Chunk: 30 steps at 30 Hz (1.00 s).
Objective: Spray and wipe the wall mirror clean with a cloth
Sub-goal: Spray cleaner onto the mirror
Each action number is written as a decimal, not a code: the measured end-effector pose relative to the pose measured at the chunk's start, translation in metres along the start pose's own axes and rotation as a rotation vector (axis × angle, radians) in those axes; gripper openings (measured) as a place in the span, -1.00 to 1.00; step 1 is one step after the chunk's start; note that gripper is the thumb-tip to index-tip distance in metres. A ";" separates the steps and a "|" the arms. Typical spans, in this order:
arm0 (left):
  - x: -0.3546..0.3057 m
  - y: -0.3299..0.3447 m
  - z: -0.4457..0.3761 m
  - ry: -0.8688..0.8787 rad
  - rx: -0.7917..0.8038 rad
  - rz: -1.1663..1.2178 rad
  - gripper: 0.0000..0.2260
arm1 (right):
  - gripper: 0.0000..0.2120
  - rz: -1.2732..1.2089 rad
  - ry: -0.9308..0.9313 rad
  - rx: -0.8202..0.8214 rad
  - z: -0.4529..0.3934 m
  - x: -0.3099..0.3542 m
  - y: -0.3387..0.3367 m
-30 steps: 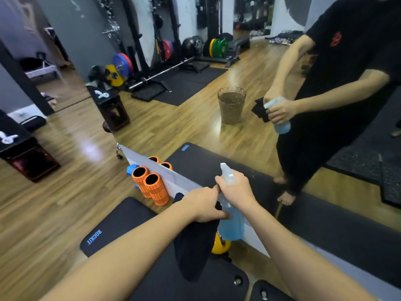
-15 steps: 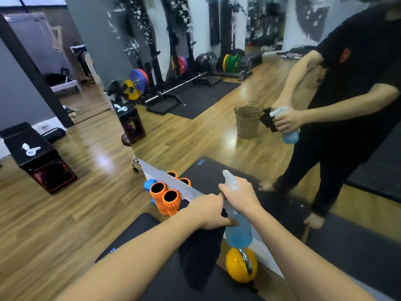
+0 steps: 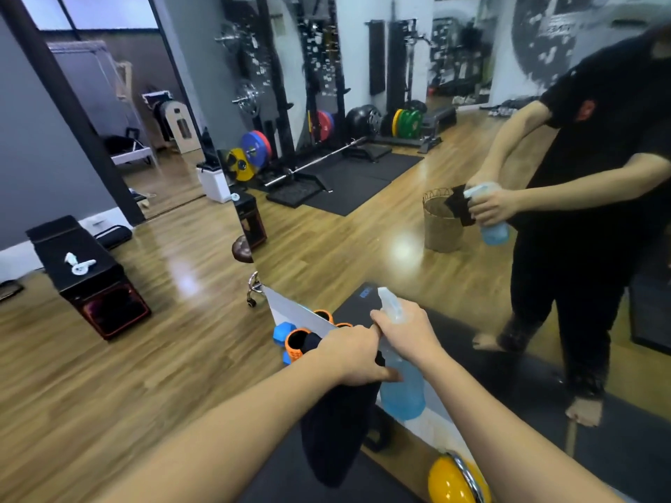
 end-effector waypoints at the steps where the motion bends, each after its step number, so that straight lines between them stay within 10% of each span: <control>1: 0.012 -0.001 0.001 -0.001 0.002 -0.004 -0.35 | -0.78 0.033 -0.032 0.025 -0.005 0.006 0.011; 30: 0.098 -0.031 -0.014 0.051 -0.150 0.051 -0.42 | -0.74 -0.081 -0.036 -0.381 -0.029 0.074 0.056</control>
Point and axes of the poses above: each hand's wrist, its own z-axis away from the middle knuckle, its own y-axis out of the palm, x = y × z, the point moved 2 cm from there along -z, towards the middle knuckle, and after that the axes turned 7 degrees about -x, right-handed, at the moved point
